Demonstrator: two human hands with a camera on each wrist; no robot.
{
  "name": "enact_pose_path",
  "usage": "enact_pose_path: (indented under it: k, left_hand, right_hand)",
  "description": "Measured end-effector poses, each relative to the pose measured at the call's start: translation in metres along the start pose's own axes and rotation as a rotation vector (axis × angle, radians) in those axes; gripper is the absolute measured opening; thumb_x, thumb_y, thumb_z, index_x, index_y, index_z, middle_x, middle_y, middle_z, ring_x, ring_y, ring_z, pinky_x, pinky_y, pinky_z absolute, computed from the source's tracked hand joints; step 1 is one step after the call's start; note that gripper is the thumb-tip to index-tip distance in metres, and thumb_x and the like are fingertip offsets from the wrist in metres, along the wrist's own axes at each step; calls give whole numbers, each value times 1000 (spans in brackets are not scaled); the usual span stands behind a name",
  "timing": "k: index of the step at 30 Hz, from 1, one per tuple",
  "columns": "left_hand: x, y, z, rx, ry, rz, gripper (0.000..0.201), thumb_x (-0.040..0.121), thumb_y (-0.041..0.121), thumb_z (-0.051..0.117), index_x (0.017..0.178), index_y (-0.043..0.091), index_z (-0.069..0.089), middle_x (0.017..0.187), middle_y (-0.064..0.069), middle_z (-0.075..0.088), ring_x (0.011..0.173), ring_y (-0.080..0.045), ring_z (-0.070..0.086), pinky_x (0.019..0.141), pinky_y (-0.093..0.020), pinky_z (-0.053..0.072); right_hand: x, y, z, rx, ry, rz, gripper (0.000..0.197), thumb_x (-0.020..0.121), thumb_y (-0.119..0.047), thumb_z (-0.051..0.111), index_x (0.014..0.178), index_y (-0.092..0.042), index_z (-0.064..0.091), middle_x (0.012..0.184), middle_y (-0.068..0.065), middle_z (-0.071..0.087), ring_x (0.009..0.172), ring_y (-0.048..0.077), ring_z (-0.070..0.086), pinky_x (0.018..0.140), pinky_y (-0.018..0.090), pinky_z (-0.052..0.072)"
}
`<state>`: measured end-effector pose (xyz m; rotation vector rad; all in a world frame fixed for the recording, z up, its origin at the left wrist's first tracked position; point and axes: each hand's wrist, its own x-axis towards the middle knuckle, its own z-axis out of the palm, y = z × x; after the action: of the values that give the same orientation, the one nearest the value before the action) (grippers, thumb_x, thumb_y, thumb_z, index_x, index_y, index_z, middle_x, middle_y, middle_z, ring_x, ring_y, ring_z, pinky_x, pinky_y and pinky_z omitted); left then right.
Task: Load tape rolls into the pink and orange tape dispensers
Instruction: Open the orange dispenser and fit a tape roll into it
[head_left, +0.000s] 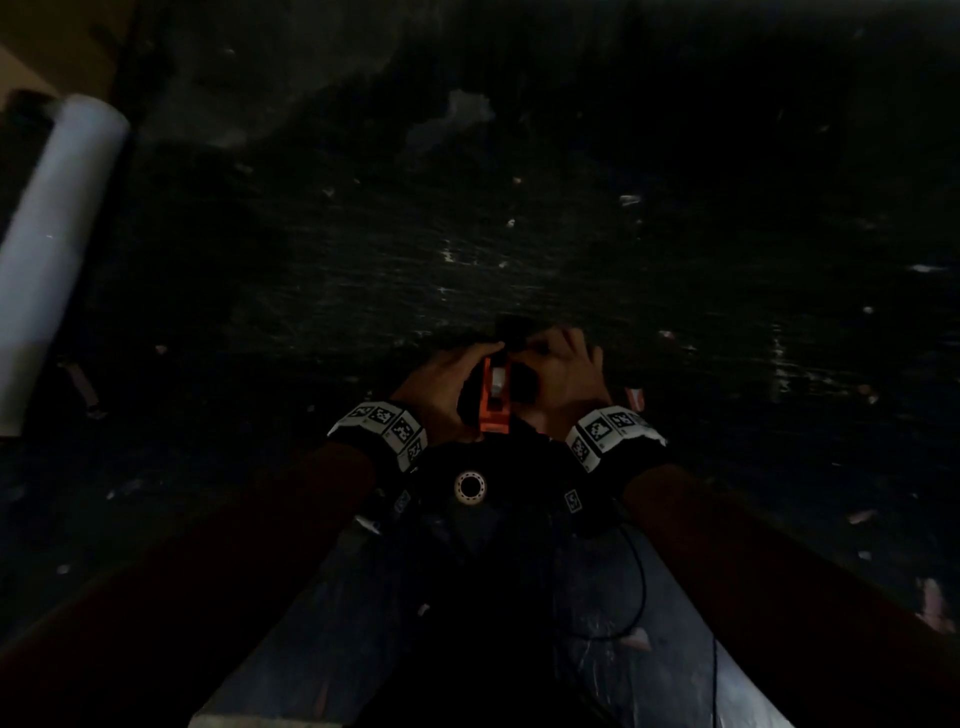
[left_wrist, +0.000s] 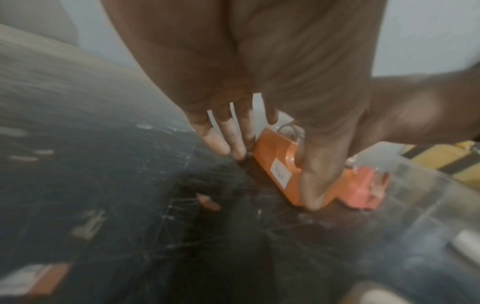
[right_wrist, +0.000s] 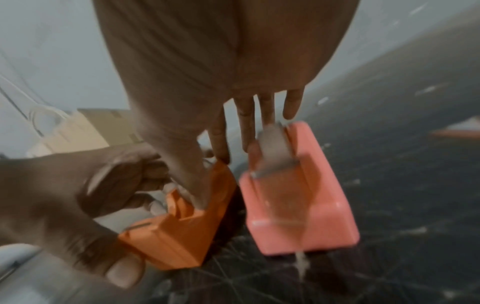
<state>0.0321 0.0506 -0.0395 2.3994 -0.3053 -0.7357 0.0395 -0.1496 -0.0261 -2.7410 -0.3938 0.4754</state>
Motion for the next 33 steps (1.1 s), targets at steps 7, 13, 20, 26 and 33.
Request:
enact_pose_path:
  k: [7,13,20,26,33]
  left_hand:
    - [12,-5,-3,149,-32,47,123,55,35,93,154,35,21,147,-2,39,135,-27,42,108,-44,42]
    - [16,-2,-7,257,-92,67,108,59,48,89,149,27,34,151,-2,34,137,-26,40,108,-42,42]
    - [17,1,-9,277,-74,63,108,58,51,88,148,23,36,147,-3,42,132,-27,46,108,-45,43]
    - [17,0,-11,299,-84,59,110,55,49,88,149,33,32,141,0,44,129,-27,47,103,-47,47]
    - [17,-3,-10,289,-69,91,110,54,44,86,147,48,29,136,1,45,124,-27,48,98,-48,50]
  right_hand:
    - [-3,2,7,-73,145,-21,67,65,-51,74,125,-26,60,126,5,58,124,33,44,103,59,33]
    - [-16,-7,14,-94,233,-89,45,65,-39,71,107,-23,62,111,3,61,112,30,48,91,52,38]
    - [-9,-12,17,-44,278,-169,24,73,-30,71,95,-18,74,103,2,68,106,30,47,86,49,38]
    - [-28,-16,20,-47,345,-234,21,72,-30,66,86,-17,73,98,4,70,95,31,60,86,49,40]
    - [-59,-21,48,37,382,-202,9,74,-28,67,75,-19,70,79,-1,64,87,27,60,81,45,43]
